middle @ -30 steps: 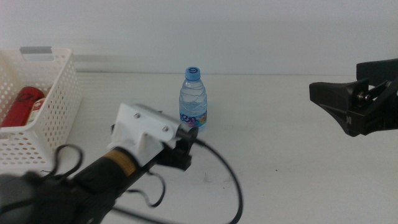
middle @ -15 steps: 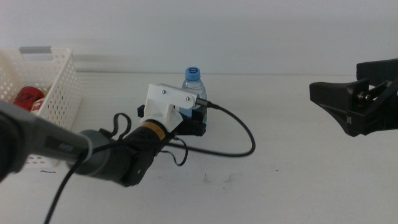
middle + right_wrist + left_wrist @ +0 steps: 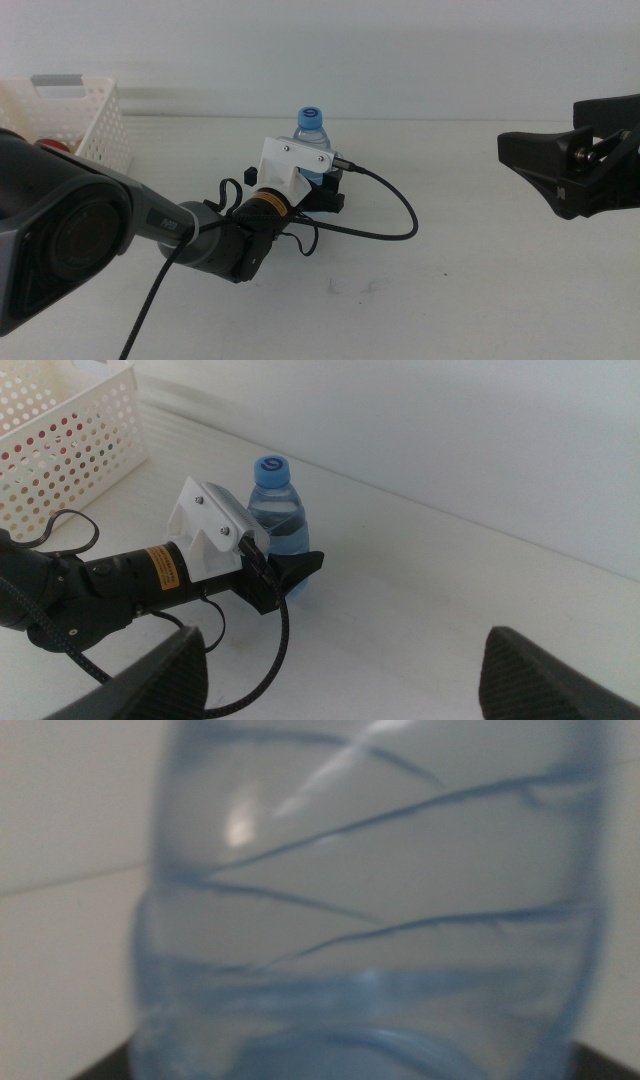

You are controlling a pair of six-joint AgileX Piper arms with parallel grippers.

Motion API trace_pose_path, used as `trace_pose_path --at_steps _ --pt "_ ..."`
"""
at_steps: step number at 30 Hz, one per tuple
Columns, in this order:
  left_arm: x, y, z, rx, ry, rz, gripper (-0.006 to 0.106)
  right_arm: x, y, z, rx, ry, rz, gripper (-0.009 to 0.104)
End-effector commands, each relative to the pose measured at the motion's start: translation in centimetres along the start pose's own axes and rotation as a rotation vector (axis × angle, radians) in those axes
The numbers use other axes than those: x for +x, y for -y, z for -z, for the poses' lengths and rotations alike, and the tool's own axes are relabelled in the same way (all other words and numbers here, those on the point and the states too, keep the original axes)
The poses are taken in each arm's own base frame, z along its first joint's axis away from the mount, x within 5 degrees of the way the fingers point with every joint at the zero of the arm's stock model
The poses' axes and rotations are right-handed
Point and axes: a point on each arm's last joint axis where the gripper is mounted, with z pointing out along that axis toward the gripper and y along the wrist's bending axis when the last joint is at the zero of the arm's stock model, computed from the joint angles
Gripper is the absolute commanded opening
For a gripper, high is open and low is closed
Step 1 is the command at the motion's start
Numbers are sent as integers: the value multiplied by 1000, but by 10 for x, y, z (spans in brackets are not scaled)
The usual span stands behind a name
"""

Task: Use arms to grab the bottles and put them into the dustbin to the left of the table.

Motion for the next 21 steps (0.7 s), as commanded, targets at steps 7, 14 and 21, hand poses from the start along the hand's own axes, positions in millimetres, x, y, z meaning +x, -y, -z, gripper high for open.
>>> trace_pose_path --at_steps 7,14,21 --pt "-41 2 27 -28 -295 76 -2 -2 0 2 -1 16 4 90" --pt "-96 8 100 -58 -698 249 -2 -2 0 2 -1 16 4 90" --pt "-189 -42 158 -195 -828 144 -2 -2 0 2 -1 16 4 90"
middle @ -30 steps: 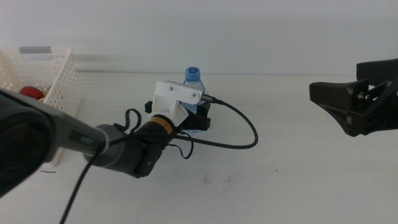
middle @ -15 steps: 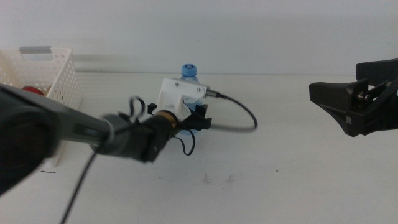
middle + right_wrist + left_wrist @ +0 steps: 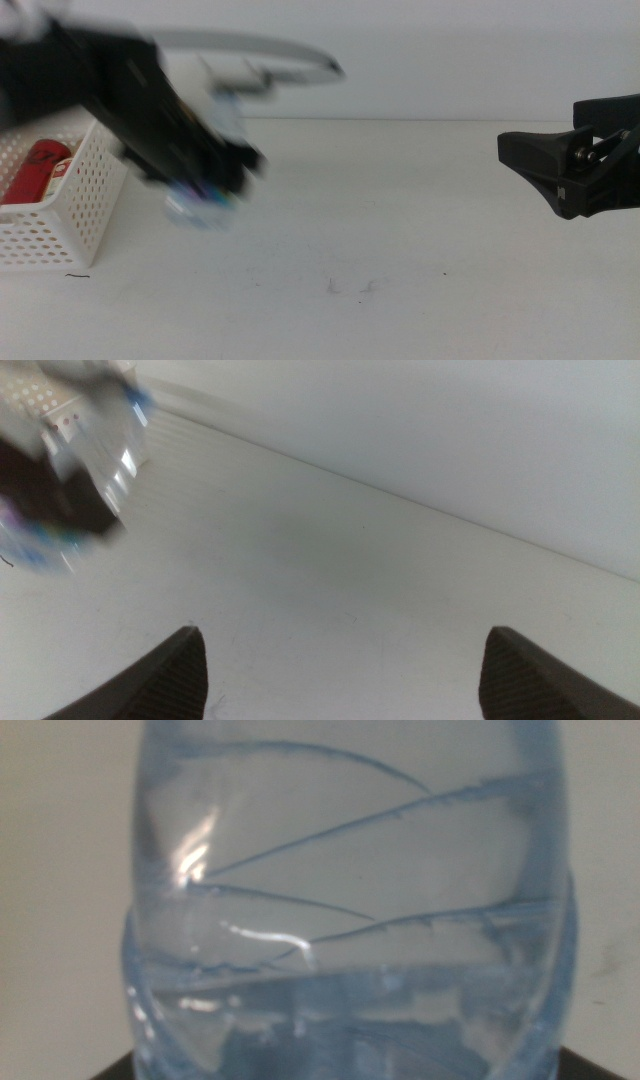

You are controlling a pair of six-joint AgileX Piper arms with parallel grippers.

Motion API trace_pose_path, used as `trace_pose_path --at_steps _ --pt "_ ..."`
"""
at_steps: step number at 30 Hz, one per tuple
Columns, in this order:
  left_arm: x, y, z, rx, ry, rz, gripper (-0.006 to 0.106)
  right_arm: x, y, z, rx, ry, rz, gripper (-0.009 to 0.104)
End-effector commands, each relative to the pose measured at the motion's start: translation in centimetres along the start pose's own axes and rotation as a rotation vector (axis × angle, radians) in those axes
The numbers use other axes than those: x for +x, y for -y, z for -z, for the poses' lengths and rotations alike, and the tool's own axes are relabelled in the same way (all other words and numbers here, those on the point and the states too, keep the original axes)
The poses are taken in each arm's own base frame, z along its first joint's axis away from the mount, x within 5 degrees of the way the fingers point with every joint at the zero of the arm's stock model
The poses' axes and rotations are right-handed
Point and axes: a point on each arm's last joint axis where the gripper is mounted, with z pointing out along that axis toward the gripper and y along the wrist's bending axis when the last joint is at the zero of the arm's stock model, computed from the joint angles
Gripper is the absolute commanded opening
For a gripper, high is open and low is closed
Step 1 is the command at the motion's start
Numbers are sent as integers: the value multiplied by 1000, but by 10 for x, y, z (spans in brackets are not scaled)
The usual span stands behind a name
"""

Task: Use arms to grab the bottles and put them into the dustbin to the left of the table.

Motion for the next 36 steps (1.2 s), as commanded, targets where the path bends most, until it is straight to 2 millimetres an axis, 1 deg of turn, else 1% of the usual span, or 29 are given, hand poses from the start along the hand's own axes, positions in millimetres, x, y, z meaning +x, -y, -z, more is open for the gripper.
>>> trace_pose_path --at_steps 1,2,5,6,8,10,12,14,16,18,20,21,23,26,28,30,31,34,36 --pt "-21 -30 50 -89 43 10 -2 -2 0 2 -1 15 6 90" --pt "-28 -45 67 -127 46 22 -2 -2 0 2 -1 15 6 90" --pt "-40 -90 100 -220 44 67 -2 -2 0 2 -1 15 6 90" --pt "-43 -107 108 -249 67 97 -2 -2 0 2 -1 15 6 90" --pt "-43 -139 115 -290 74 139 -2 -2 0 2 -1 15 6 90" --pt "-39 -164 110 -301 49 179 -2 -2 0 2 -1 15 6 90" --pt "-39 -187 98 -287 49 221 -2 -2 0 2 -1 15 6 90" --pt "-43 -206 77 -256 54 258 -1 -2 0 2 -1 15 6 90" --pt "-44 -220 54 -231 31 279 1 -2 0 2 -1 15 6 90" --pt "-45 -229 33 -215 -2 282 5 -2 0 2 -1 15 6 90" --pt "-44 -236 11 -210 -41 288 12 -2 0 2 -1 15 6 90" --pt "-44 -238 3 -207 -54 291 16 -2 0 2 -1 15 6 90" --pt "-43 -244 -14 -203 -80 289 30 -2 0 2 -1 15 6 90" --pt "-41 -250 -34 -196 -106 268 58 -2 0 2 -1 15 6 90" --pt "-41 -251 -40 -196 -108 244 75 -2 0 2 -1 15 6 90" --pt "-42 -251 -40 -197 -104 242 92 -2 0 2 -1 15 6 90" --pt "-42 -251 -38 -198 -100 241 94 -2 0 2 -1 15 6 90" --pt "-45 -245 -29 -195 -77 237 94 -2 0 2 -1 15 6 90" --pt "-46 -234 -19 -178 -52 231 94 -2 0 2 -1 15 6 90"
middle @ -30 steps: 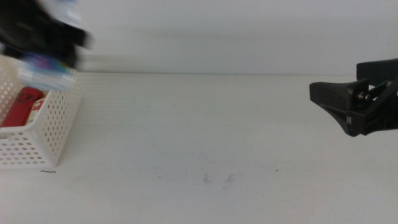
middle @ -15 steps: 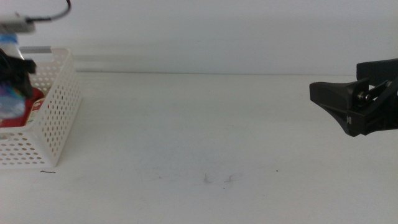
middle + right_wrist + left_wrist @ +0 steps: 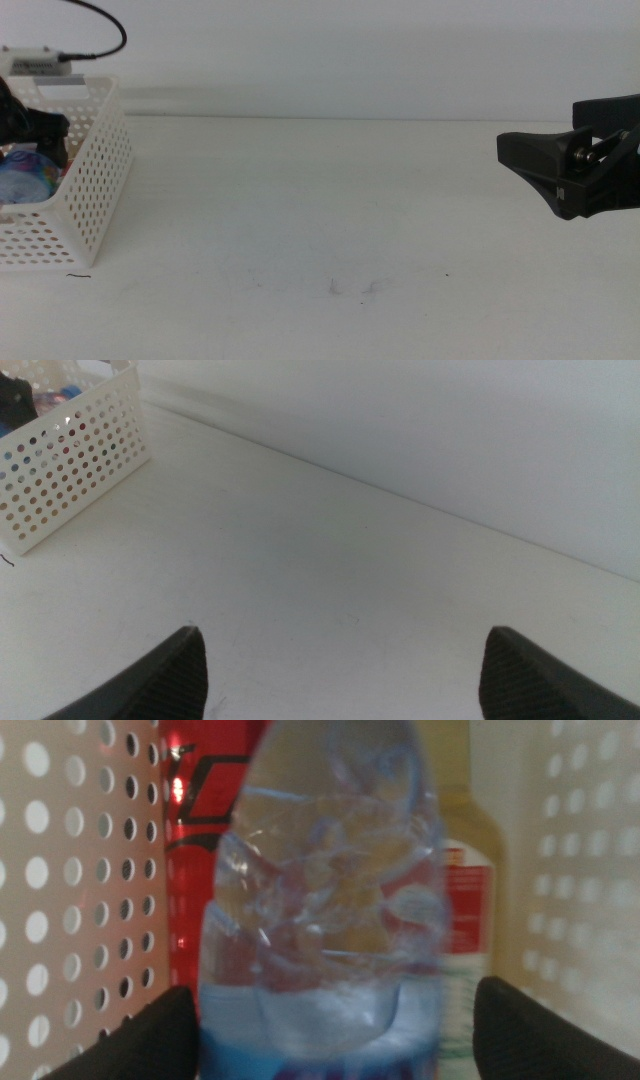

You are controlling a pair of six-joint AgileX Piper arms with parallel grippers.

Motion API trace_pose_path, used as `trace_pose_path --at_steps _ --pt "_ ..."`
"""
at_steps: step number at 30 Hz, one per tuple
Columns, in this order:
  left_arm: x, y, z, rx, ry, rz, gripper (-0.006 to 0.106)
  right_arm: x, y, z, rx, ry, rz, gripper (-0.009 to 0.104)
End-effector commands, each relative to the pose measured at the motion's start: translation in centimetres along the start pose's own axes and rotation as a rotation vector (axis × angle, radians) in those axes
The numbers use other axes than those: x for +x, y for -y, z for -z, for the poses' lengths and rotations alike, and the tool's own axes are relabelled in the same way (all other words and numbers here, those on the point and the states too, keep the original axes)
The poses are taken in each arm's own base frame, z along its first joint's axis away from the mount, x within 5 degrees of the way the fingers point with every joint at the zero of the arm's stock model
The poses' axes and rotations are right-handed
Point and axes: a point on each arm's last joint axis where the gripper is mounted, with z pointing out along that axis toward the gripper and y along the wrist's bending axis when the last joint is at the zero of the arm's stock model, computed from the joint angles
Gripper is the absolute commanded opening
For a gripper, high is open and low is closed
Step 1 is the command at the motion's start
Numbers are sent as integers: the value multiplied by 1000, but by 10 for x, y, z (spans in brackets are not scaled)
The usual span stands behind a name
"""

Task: Use arms to grab the bottles and put them into the dustbin to the left of the table.

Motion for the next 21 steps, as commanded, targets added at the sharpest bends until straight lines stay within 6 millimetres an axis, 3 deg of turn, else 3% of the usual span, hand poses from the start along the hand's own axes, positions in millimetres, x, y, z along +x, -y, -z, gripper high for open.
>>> trace_pose_path --at_steps 1,7,14,17,21 --pt "1 17 24 38 62 -8 94 -2 0 2 -1 15 6 90" --pt "36 59 89 65 292 -59 94 -2 0 2 -1 15 6 90" --pt "115 118 181 192 720 -217 94 -2 0 2 -1 15 6 90" --pt "152 130 204 250 840 -263 94 -2 0 2 -1 15 6 90" --pt "190 129 220 286 943 -287 94 -2 0 2 -1 15 6 89"
